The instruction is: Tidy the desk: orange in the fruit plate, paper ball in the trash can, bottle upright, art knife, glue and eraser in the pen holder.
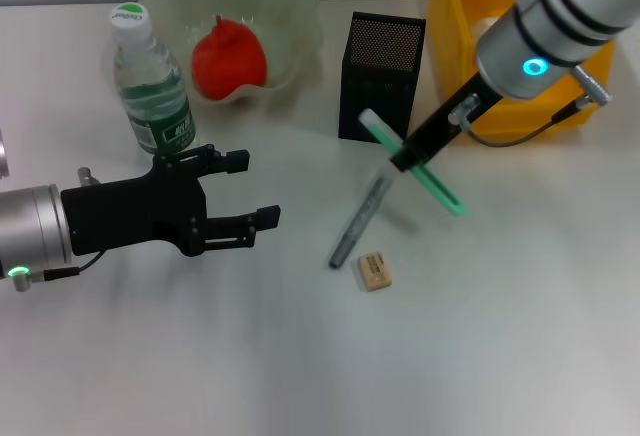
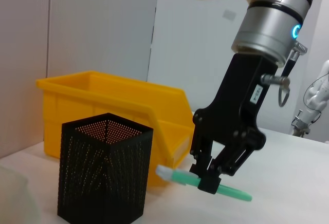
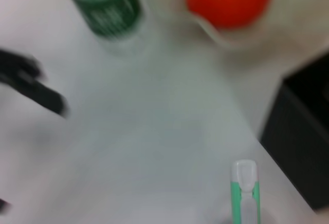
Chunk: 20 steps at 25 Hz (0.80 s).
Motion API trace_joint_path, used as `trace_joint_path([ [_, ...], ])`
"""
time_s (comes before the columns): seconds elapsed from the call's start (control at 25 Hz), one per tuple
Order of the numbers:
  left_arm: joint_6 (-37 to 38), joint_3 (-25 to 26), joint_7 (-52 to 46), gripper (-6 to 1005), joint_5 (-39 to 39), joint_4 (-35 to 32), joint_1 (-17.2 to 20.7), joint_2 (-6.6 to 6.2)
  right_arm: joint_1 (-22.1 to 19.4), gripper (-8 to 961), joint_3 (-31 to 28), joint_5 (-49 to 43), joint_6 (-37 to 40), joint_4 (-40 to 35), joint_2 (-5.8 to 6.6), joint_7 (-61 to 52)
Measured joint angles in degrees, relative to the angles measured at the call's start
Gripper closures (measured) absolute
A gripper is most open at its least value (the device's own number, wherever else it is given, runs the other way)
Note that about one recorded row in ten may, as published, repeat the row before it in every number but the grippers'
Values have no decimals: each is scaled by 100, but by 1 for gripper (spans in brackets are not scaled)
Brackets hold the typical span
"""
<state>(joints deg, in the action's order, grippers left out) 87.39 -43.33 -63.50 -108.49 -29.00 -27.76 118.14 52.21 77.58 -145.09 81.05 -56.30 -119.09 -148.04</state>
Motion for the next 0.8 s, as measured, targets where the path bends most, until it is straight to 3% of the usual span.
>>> trace_joint_path([
  [0.12,20,0,0,158,7,0,14,3,-327,745,-672,837,3,-63,26,887],
  [0.32,36,0,-6,158,13,0,20,6,-733,736,-1220,1761,4,-82,24,2104],
  [0.6,58,0,-3,157,13,0,41,7,-1195,722,-1494,2971,-73,79,-2,3686],
  [0.8,60,0,14,157,13,3,43,17,-1417,712,-1562,4208,-296,646,4,5130],
])
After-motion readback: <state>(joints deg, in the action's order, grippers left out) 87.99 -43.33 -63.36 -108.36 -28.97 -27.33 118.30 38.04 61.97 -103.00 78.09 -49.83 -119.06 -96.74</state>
